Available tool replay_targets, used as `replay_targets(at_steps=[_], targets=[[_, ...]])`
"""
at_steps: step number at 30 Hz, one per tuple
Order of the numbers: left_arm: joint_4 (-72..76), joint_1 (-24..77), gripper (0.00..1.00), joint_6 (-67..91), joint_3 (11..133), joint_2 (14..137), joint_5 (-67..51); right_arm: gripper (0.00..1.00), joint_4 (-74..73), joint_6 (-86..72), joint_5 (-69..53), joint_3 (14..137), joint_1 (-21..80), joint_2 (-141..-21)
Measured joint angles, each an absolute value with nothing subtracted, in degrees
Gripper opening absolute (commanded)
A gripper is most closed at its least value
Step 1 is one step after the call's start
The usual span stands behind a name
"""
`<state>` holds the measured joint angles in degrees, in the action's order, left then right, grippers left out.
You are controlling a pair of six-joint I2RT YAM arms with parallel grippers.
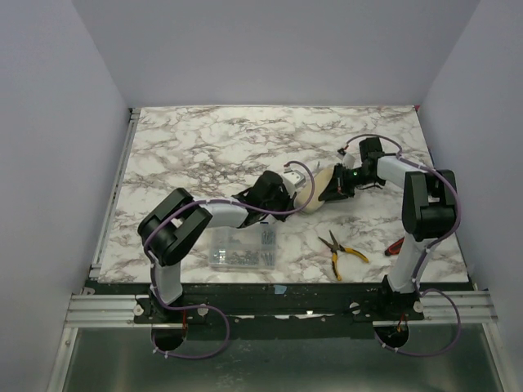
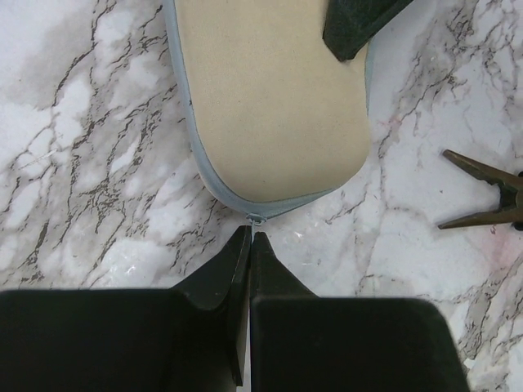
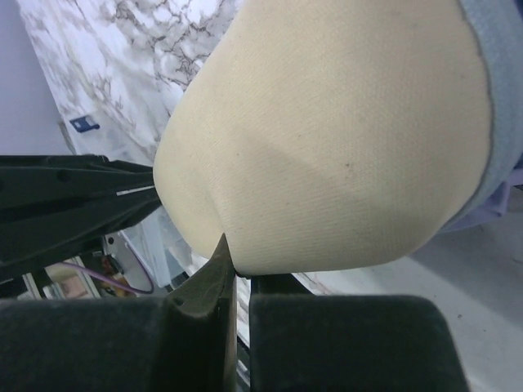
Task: Open the umbrella
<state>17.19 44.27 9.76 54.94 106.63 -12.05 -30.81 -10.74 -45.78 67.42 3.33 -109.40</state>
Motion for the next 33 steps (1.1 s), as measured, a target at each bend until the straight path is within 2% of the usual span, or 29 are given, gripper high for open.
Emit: replay_targets(at_steps=[10, 20, 33], targets=[[17.15, 44.25, 0.00, 5.69, 53.47, 105.30, -15.14, 0.01, -41.89, 7.57, -50.19, 73.03, 3.22, -113.54], [18.26, 44.25, 0.00, 2.59, 51.86, 104.20, -16.53, 0.01, -49.01, 19.00, -52.82, 74.98, 3.22, -115.83], [12.43, 43.86, 0.00, -0.14, 59.64, 107.04, -16.51, 0.01, -54.15, 27.59, -52.88, 76.88, 3.70, -116.77]])
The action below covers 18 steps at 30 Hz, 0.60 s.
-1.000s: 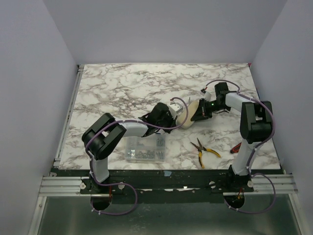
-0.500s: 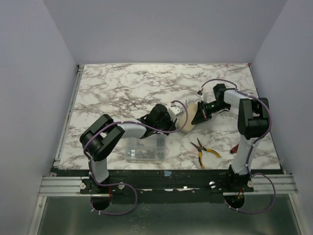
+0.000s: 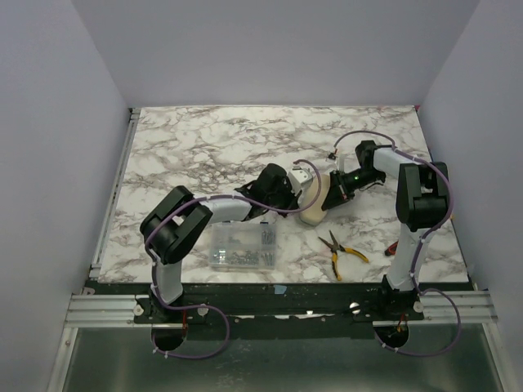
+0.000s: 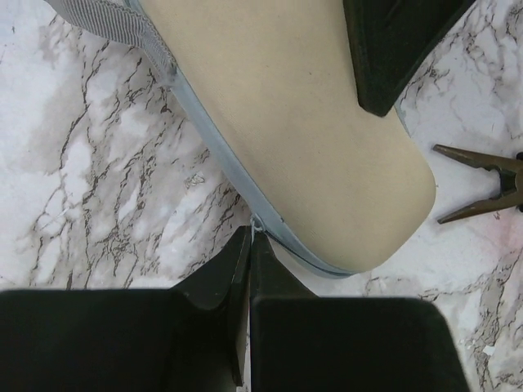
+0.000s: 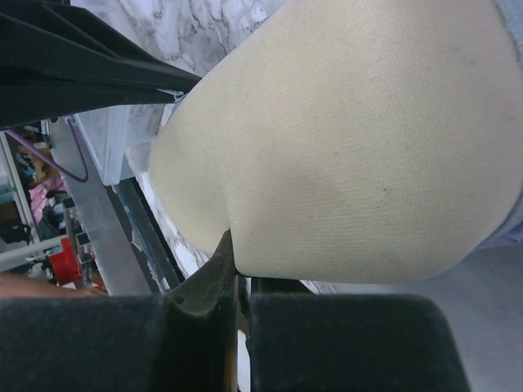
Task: Open the umbrella
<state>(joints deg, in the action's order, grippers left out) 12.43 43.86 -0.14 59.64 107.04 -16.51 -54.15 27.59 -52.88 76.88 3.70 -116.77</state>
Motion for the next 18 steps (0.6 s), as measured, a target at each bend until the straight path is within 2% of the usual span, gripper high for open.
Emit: replay_targets(at_steps=[18], targets=[[1.69, 42.33, 0.00, 8.64, 76.75, 115.96, -15.88, 0.01, -56.99, 31.35, -52.64, 76.86, 4.05, -116.79]])
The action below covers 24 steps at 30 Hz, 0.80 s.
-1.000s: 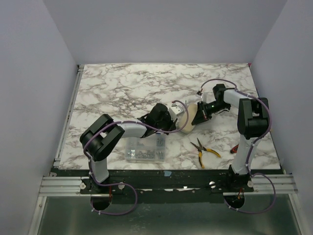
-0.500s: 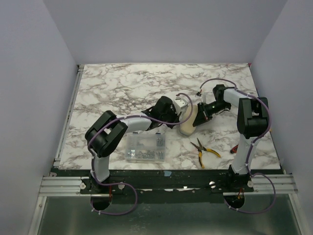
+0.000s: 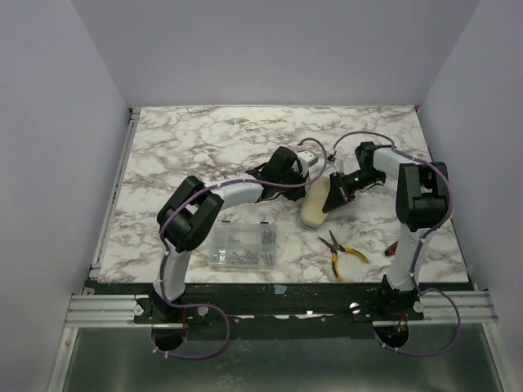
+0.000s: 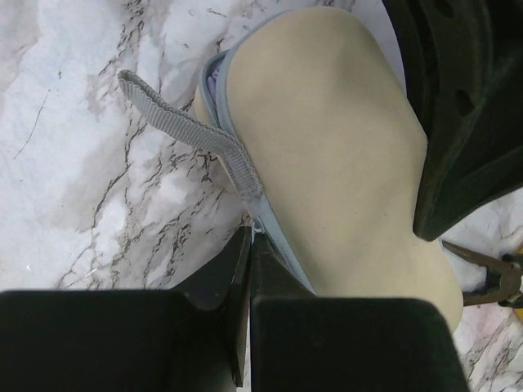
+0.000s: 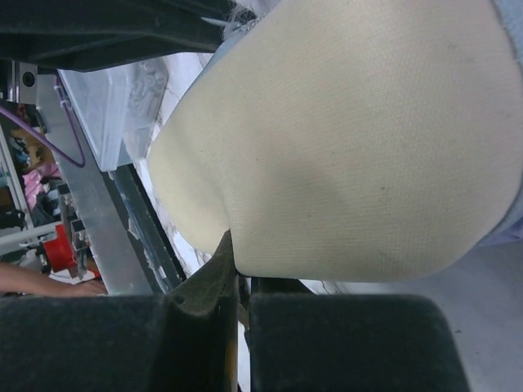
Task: Open the umbrella
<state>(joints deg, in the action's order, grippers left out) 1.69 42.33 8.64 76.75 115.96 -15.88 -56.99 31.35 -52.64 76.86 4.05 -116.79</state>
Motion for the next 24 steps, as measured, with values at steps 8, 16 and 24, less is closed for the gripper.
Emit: replay_targets(at_steps=[8, 16, 24], targets=[[-0.56, 41.63, 0.33, 11.22, 79.68, 117.84, -15.88, 0.17, -57.60, 30.94, -52.31, 78.30, 4.21, -117.51], [1.76, 37.85, 0.94, 10.17, 76.60, 113.80, -15.73, 0.54, -59.72, 28.51, -51.24, 82.39, 4.51, -119.46], [3.40, 36.86, 0.98, 8.71, 71.18, 104.62, -15.88, 0.56, -59.53, 24.03, -53.52, 82.54, 4.51, -118.69]])
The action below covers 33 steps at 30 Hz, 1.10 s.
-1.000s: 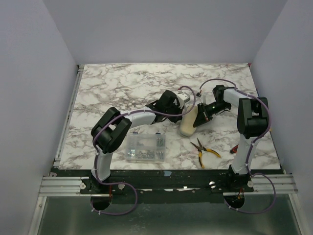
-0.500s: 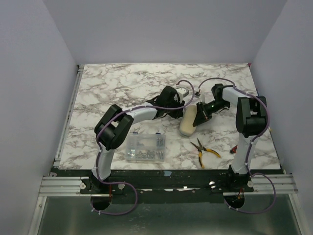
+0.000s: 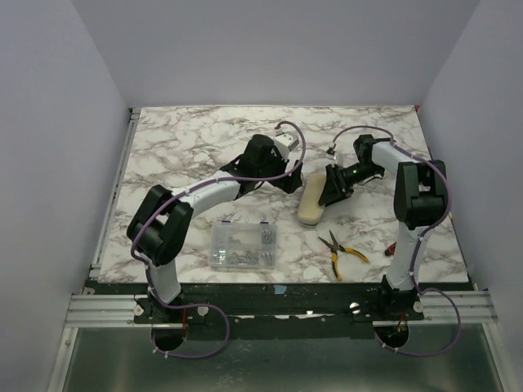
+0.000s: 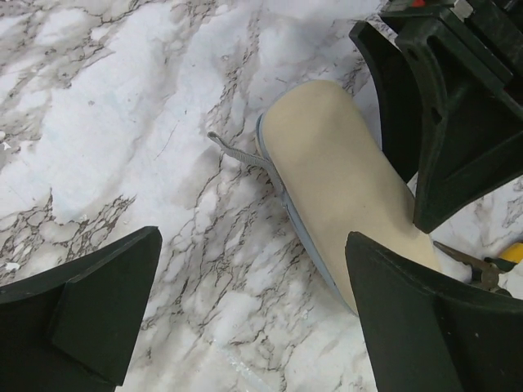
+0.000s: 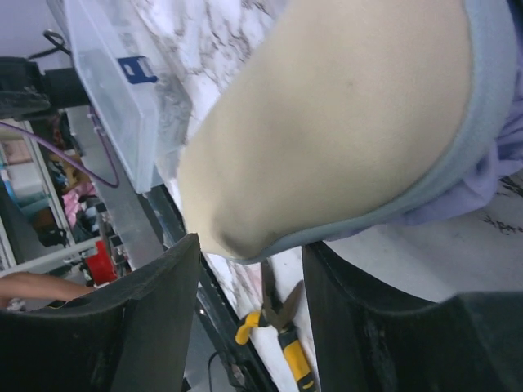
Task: Open the umbrella
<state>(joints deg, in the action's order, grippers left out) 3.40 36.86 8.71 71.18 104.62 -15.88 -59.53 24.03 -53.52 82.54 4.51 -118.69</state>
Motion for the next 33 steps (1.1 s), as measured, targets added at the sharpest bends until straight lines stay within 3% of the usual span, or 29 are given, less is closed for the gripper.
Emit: replay_targets(at_steps=[11, 33], targets=[[4.49, 36.58, 0.98, 7.51, 67.11, 100.40, -16.84, 0.58, -57.01, 16.47, -59.22, 84.60, 5.13, -116.03], [6.17, 38.02, 0.98, 16.03, 63.09, 99.15, -18.20, 0.83, -34.46, -6.66, -61.41, 84.31, 13.61, -115.68]])
